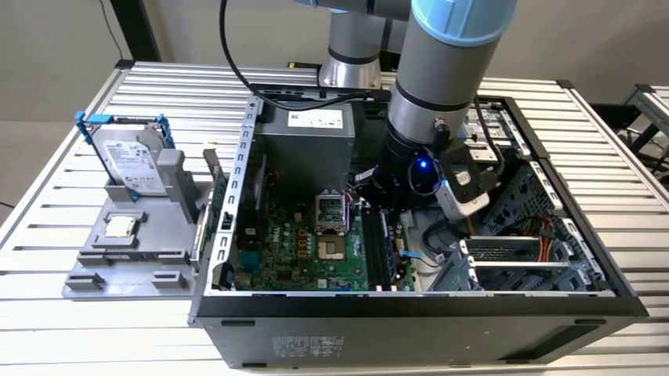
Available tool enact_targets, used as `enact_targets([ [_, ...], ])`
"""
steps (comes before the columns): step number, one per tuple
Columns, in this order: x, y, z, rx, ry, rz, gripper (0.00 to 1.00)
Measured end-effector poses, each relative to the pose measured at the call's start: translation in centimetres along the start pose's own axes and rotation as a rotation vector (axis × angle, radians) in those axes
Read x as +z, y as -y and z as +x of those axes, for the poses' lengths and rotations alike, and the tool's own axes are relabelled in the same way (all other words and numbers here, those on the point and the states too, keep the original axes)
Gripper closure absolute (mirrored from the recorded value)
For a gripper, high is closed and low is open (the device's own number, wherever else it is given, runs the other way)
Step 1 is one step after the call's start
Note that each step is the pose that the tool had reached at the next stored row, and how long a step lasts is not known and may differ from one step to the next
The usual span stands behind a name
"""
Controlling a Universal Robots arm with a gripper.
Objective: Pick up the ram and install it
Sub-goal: 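Press down the ram until it locks into place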
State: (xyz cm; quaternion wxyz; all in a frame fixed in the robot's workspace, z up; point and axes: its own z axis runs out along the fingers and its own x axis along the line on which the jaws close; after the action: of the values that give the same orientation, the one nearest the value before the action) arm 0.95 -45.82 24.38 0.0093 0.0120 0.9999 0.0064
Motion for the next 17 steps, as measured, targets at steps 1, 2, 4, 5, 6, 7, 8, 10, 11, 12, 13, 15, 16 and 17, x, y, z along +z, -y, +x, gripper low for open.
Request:
enact_targets([
  [1,0.0,0.0,0.0,0.0,0.0,0.0,1.0],
  [2,0.0,0.0,0.0,-0.003,0.0,-0.0001,1.0],
  [4,0.0,0.0,0.0,-0.015,-0.0002,-0.0003,1.0],
  [5,0.0,0.0,0.0,-0.024,-0.0003,-0.0004,1.0],
  [6,0.0,0.0,0.0,-0.035,-0.0005,-0.0006,1.0],
  [7,0.0,0.0,0.0,-0.049,-0.0007,-0.0009,1.0],
  [8,0.0,0.0,0.0,-0.062,-0.0008,-0.0011,1.0],
  [10,0.0,0.0,0.0,-0.093,-0.0012,-0.0018,1.0],
  [11,0.0,0.0,0.0,-0.11,-0.0015,-0.0021,1.0],
  [12,0.0,0.0,0.0,-0.128,-0.0017,-0.0023,1.0],
  [13,0.0,0.0,0.0,-0.147,-0.0019,-0.0027,1.0],
  [15,0.0,0.0,0.0,-0.172,-0.0023,-0.0031,1.0],
  [16,0.0,0.0,0.0,-0.184,-0.0024,-0.0034,1.0],
  [17,0.0,0.0,0.0,-0.197,-0.0026,-0.0036,1.0],
])
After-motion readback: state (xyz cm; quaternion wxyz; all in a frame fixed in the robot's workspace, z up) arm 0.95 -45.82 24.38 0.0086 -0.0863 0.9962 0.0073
